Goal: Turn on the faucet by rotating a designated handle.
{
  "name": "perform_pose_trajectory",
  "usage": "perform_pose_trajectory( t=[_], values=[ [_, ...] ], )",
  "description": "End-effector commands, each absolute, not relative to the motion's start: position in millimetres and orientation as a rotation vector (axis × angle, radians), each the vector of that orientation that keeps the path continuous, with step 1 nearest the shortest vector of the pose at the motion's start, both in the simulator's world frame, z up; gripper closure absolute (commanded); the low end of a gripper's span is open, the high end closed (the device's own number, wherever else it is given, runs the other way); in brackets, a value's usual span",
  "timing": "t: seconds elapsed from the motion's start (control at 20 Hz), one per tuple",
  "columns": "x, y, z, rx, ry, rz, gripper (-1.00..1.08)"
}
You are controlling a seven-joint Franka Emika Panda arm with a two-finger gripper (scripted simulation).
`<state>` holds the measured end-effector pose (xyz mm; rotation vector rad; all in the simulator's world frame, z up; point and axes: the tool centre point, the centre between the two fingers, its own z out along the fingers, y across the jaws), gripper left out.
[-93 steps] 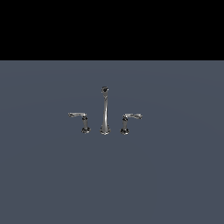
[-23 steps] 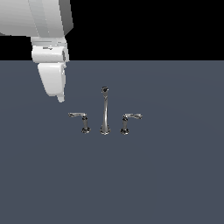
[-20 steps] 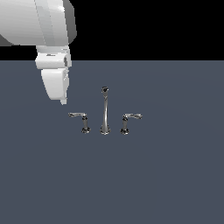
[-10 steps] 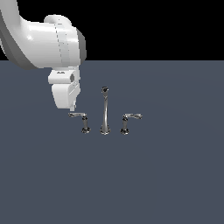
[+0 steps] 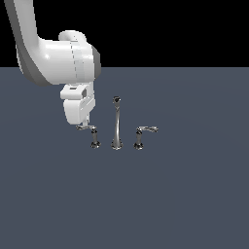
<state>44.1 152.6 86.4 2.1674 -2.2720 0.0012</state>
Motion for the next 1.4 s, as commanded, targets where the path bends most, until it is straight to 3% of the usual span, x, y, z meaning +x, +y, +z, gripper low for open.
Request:
perform_pose_trajectory(
  t=[0.0,0.8,0.9,1.35],
  values=[
    [46,152,85,2.16,-2.28,0.002,1.08],
    [5,174,86,2.16,-2.281,0.0,1.08],
    [13,171,85,2.162,-2.292,0.005,1.08],
    [-16,165,86,2.161,-2.286,0.002,1.08]
  ],
)
